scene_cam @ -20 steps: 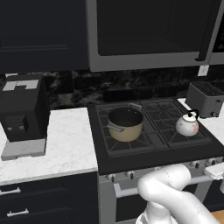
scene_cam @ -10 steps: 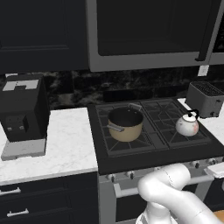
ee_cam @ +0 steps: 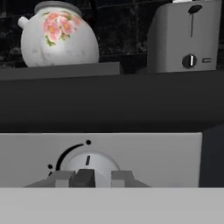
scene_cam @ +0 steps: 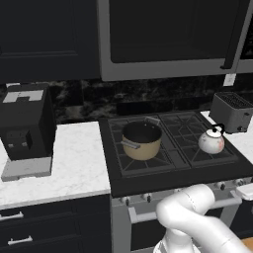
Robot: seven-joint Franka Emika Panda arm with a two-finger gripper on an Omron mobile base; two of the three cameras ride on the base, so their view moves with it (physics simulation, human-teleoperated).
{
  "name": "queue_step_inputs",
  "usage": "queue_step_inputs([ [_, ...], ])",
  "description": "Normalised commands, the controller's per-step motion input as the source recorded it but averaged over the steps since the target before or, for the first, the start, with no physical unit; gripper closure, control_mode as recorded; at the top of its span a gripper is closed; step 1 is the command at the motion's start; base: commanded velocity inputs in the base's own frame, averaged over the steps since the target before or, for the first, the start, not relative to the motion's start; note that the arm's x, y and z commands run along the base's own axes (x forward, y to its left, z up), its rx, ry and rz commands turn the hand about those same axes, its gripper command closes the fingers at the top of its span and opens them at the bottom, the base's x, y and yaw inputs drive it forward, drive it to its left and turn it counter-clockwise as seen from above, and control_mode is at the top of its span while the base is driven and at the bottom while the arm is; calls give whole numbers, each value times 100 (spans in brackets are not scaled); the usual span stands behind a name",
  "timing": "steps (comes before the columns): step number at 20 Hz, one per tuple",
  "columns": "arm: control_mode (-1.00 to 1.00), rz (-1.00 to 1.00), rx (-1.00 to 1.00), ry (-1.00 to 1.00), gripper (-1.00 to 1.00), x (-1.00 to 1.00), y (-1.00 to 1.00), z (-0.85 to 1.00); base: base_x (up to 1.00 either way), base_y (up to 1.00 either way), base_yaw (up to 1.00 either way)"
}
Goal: Pick the kettle from the counter and place it on a stove burner. Then turn the burner on.
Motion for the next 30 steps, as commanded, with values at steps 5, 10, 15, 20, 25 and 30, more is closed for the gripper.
queue_step_inputs([
  [5, -100, 0, -5, -3, 100, 4, 38, -11, 0, 0, 0],
  [10, -100, 3, -11, 0, 100, 0, 24, 0, 0, 0, 0],
  [15, -100, 18, -25, 0, 100, -2, 0, 0, 0, 0, 0],
  [20, -100, 28, -34, 0, 100, -8, -6, 0, 0, 0, 0],
  [25, -100, 29, -39, 0, 100, -2, -8, 0, 0, 0, 0],
  [30, -100, 28, -42, 0, 100, -4, -3, 0, 0, 0, 0],
])
